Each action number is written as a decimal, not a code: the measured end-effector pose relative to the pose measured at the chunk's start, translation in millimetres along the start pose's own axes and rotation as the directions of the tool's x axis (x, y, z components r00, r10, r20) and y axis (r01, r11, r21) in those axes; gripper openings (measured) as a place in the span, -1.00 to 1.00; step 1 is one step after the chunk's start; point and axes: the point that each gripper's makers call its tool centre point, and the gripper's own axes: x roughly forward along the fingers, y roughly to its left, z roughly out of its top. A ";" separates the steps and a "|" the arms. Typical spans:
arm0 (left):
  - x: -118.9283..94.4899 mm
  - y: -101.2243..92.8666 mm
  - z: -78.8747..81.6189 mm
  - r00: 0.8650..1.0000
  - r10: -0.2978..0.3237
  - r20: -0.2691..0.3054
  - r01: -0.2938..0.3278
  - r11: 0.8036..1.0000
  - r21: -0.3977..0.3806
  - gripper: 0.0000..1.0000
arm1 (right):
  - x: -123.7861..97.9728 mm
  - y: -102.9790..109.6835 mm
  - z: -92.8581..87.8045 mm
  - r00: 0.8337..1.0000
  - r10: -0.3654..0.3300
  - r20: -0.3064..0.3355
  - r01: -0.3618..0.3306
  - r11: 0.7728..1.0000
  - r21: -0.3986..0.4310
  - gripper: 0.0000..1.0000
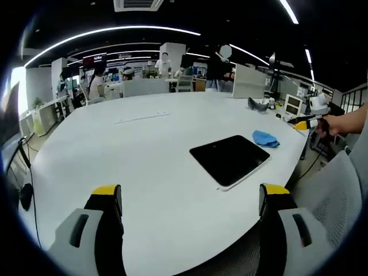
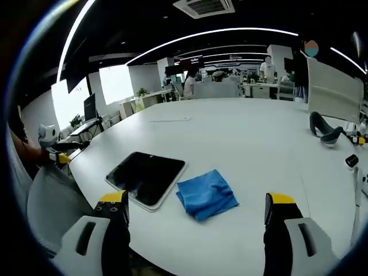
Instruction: Wipe the mirror surface with the cleaning cloth until all visible marks leave the cleaned area.
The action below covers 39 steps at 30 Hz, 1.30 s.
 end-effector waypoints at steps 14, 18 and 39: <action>3.4 -6.8 -4.1 1.000 -0.009 -0.018 0.010 0.999 0.036 0.98 | 9.7 7.5 -10.8 0.999 0.010 -0.042 -0.010 1.000 0.000 0.95; 2.3 -5.2 0.0 1.000 -0.001 0.001 0.001 1.000 0.027 0.98 | 8.5 6.6 -15.2 0.999 0.007 -0.054 -0.007 1.000 0.003 0.96; 1.0 -8.0 1.2 1.000 -0.025 0.007 0.025 1.000 0.016 0.98 | 0.8 9.1 -4.4 0.999 -0.030 -0.039 0.029 0.999 -0.022 0.97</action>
